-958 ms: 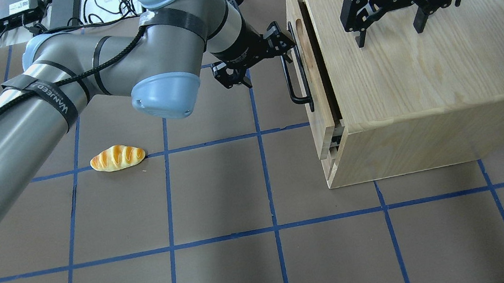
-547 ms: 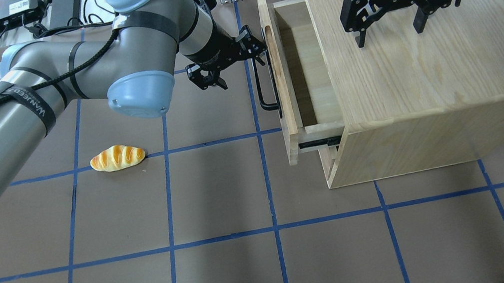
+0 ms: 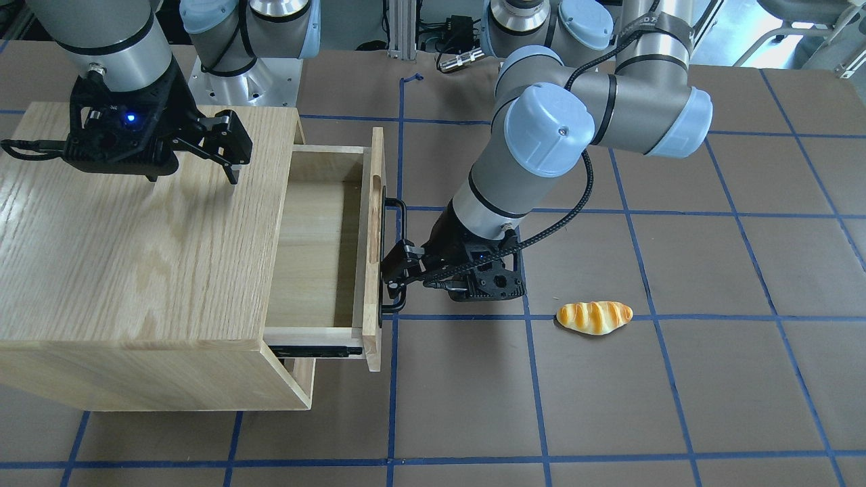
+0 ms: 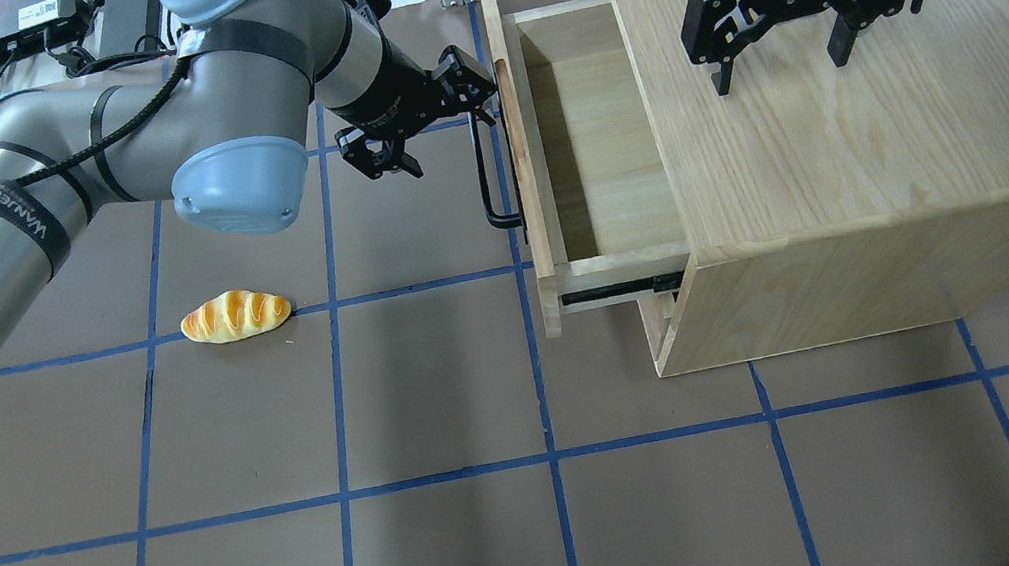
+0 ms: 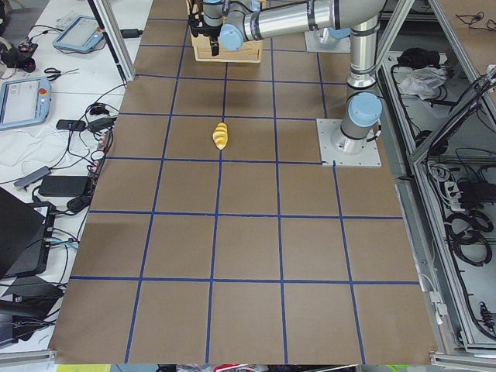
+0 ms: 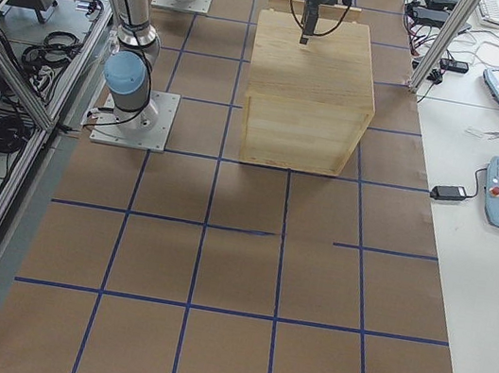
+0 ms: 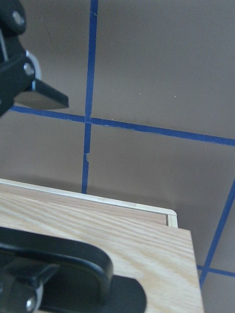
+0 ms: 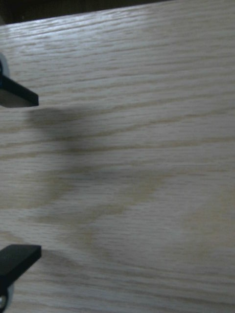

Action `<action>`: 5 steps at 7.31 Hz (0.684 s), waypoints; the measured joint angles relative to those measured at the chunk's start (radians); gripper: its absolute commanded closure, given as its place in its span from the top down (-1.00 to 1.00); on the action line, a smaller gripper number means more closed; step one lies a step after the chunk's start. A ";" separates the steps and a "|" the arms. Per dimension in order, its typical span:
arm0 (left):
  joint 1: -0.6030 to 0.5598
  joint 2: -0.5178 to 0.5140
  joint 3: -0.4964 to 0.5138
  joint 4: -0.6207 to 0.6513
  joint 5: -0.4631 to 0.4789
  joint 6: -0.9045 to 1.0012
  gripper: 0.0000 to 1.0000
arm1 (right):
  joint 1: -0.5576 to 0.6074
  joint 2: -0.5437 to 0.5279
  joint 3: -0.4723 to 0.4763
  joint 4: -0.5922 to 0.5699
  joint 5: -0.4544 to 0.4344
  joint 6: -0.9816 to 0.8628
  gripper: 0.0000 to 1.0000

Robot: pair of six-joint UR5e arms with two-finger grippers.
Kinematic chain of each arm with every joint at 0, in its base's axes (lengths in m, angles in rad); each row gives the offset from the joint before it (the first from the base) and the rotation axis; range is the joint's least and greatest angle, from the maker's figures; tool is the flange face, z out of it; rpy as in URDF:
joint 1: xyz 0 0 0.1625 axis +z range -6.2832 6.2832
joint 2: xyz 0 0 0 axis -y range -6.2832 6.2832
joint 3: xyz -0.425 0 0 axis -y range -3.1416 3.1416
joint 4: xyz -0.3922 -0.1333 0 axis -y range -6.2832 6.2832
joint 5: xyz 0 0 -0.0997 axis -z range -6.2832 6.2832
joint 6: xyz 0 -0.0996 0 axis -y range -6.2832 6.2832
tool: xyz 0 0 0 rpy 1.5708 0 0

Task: Open upper drawer
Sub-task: 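Pull the drawer handle outward with the left gripper, away from the cabinet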

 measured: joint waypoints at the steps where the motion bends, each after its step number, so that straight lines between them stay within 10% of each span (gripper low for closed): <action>1: 0.011 0.010 -0.015 -0.001 -0.001 0.007 1.00 | 0.000 0.000 0.000 0.000 0.000 0.000 1.00; 5: 0.050 0.049 -0.027 -0.030 -0.003 0.018 1.00 | 0.000 0.000 -0.001 0.000 0.000 0.000 1.00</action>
